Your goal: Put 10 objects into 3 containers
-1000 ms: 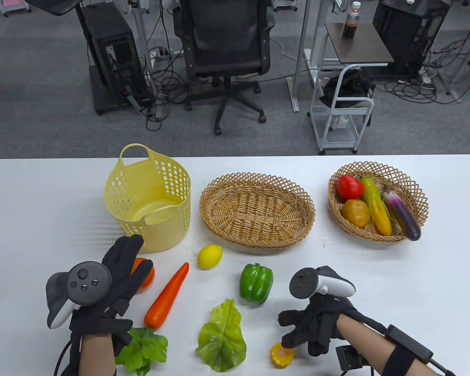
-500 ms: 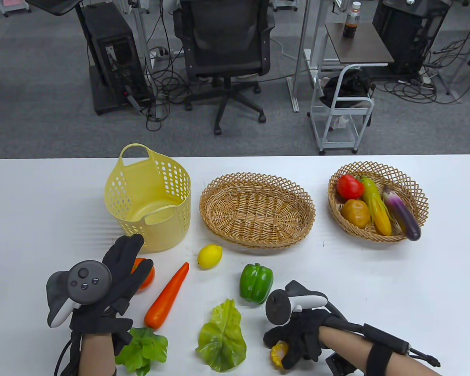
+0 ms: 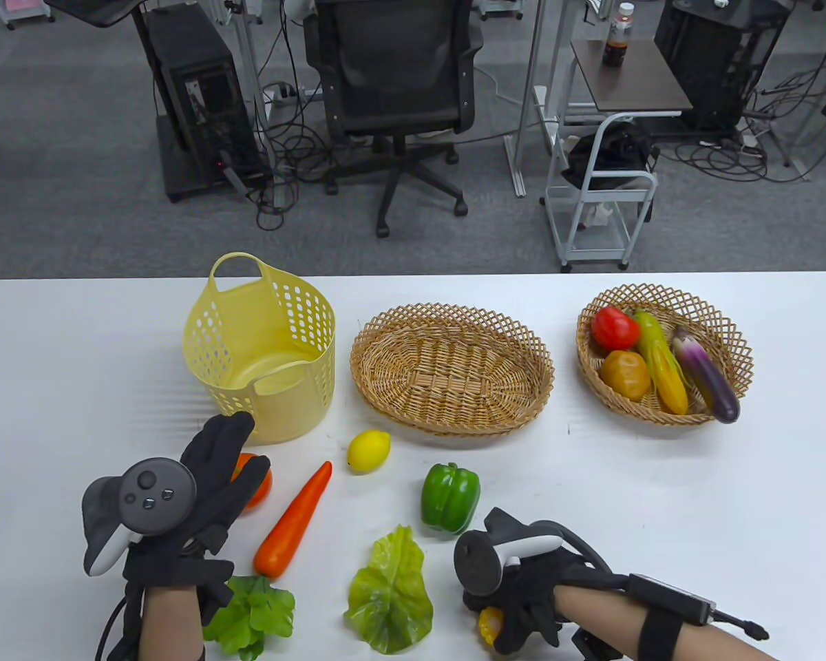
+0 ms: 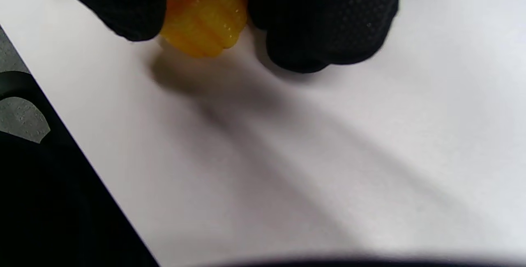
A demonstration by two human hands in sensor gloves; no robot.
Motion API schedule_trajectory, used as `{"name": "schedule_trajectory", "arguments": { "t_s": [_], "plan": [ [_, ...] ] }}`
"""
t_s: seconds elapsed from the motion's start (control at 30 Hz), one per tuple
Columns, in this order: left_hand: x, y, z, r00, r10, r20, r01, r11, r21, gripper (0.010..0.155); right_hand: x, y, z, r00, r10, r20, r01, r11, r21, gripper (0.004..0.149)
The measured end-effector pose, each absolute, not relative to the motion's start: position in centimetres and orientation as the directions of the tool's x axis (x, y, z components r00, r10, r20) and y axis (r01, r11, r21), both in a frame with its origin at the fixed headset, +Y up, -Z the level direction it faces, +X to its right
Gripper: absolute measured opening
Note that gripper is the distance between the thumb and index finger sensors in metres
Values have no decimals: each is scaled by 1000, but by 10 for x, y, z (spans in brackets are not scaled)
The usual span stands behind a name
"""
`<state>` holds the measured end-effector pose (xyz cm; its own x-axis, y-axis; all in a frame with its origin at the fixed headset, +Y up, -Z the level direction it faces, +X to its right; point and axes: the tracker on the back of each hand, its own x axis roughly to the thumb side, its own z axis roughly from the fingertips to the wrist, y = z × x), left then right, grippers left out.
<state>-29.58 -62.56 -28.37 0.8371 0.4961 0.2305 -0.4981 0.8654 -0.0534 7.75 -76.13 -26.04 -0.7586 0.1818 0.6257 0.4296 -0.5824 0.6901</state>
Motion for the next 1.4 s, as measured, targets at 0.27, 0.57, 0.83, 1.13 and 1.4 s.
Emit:
{"name": "schedule_trajectory", "arguments": {
  "t_s": [0.27, 0.57, 0.83, 1.13, 1.4],
  "plan": [
    [-296, -626, -284, 836, 496, 235, -499, 865, -53, 75, 73, -759, -257, -719, 164, 675, 447, -635, 630, 81],
    [-295, -626, -284, 820, 516, 249, -516, 854, -71, 74, 74, -751, -257, -712, -25, 702, 464, -768, 442, 82],
    [-295, -626, -283, 809, 528, 260, -528, 846, -73, 74, 79, -748, -267, -723, -43, 689, 453, -783, 426, 81],
    [-298, -624, -282, 804, 535, 260, -539, 840, -62, 74, 125, -672, -345, -904, 222, 364, -74, -922, 380, 83],
    [-299, -624, -284, 812, 530, 246, -533, 844, -58, 74, 140, -691, -425, -925, 370, 91, -346, -915, 207, 78]
  ]
}}
